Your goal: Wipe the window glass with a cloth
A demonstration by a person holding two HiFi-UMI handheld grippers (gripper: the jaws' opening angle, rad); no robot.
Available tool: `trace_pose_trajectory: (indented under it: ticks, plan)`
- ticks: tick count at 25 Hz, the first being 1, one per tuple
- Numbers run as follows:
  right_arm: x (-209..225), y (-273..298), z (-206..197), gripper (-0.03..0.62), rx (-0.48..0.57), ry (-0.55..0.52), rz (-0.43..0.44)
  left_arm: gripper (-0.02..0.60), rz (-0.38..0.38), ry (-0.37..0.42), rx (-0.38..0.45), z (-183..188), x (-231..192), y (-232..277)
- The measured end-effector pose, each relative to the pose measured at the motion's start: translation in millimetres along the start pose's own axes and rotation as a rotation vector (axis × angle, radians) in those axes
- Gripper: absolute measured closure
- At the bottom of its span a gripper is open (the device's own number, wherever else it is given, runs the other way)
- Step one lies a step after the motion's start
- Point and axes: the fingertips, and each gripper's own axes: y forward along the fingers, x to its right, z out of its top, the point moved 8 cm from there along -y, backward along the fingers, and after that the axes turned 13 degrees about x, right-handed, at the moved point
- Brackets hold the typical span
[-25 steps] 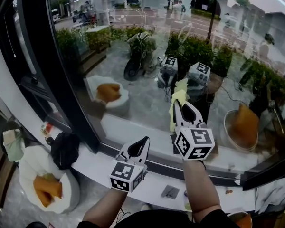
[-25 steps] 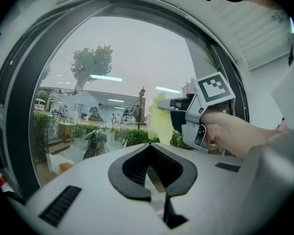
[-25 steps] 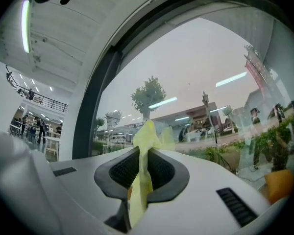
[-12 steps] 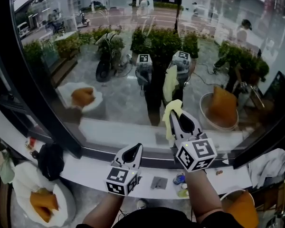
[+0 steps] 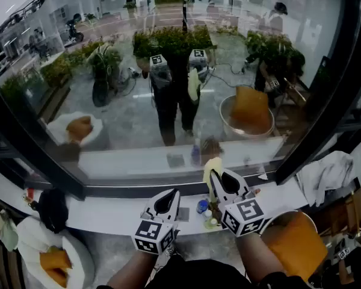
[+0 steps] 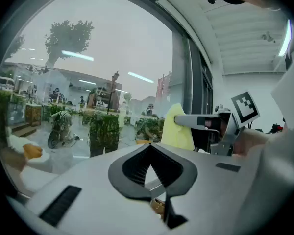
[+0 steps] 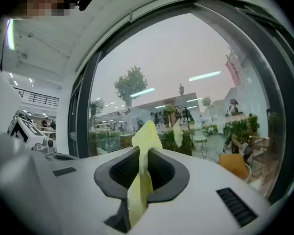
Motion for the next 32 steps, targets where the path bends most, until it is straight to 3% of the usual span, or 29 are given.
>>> trace_pose_trajectory:
  ticks: [7, 13, 22, 32]
  plan:
    - [27, -115, -16, 0.539, -0.054, 0.038, -0.021, 0.574, -0.034, -0.018, -0.039, -34, 104, -14]
    - [36, -172, -19, 0.539, -0.077, 0.063, -0.015, 0.574, -0.05, -0.017, -0.071, -43, 165, -16]
    - [40, -197, -17, 0.539, -0.058, 0.078, -0.027, 0.574, -0.084, 0.034, -0.084, -41, 186, -15]
    - [31, -204, -11, 0.539, -0.052, 0.055, -0.029, 0.574, -0.088, 0.027, -0.06, -42, 181, -20]
